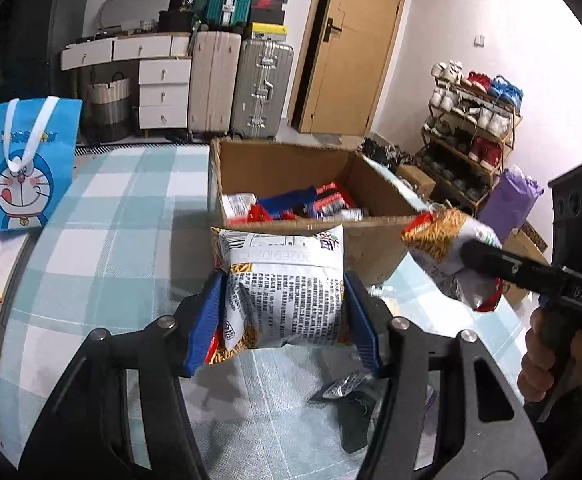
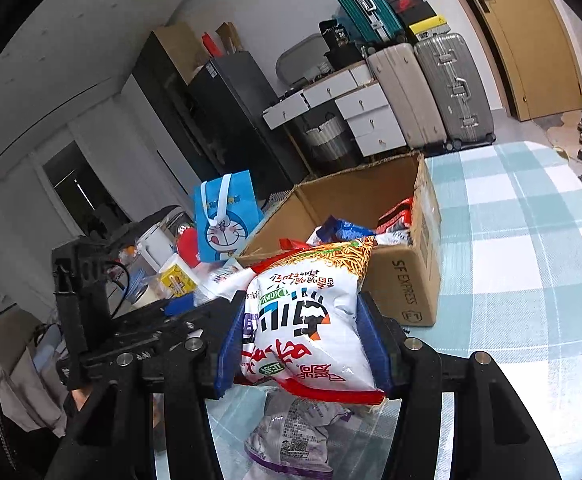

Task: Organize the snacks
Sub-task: 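Grasp the white chip bag with the left tool while the right tool grasps the white-red noodle bag, then carry both bags into the cardboard box and open both tools to release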

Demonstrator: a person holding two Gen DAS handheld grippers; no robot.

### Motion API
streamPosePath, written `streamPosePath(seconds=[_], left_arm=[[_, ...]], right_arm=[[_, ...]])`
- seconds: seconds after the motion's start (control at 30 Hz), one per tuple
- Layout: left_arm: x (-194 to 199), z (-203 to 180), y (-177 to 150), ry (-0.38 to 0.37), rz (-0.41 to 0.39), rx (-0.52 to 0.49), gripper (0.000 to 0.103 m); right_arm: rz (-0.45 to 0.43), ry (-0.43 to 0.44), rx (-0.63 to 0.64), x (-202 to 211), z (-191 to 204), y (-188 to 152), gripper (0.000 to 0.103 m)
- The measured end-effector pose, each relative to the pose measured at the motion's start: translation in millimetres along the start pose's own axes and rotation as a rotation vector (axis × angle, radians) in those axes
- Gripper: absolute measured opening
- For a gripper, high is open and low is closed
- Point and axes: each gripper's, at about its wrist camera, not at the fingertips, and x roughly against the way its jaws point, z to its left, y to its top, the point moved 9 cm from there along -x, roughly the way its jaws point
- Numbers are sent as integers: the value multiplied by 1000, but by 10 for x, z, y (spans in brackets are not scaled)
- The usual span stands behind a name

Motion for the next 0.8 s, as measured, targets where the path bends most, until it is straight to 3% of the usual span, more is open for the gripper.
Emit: streamPosePath(seconds=[0.8], left_arm=[[111, 92, 756, 25, -46, 28, 56]], right_arm=[[-95, -62, -12, 191, -173, 593, 54]])
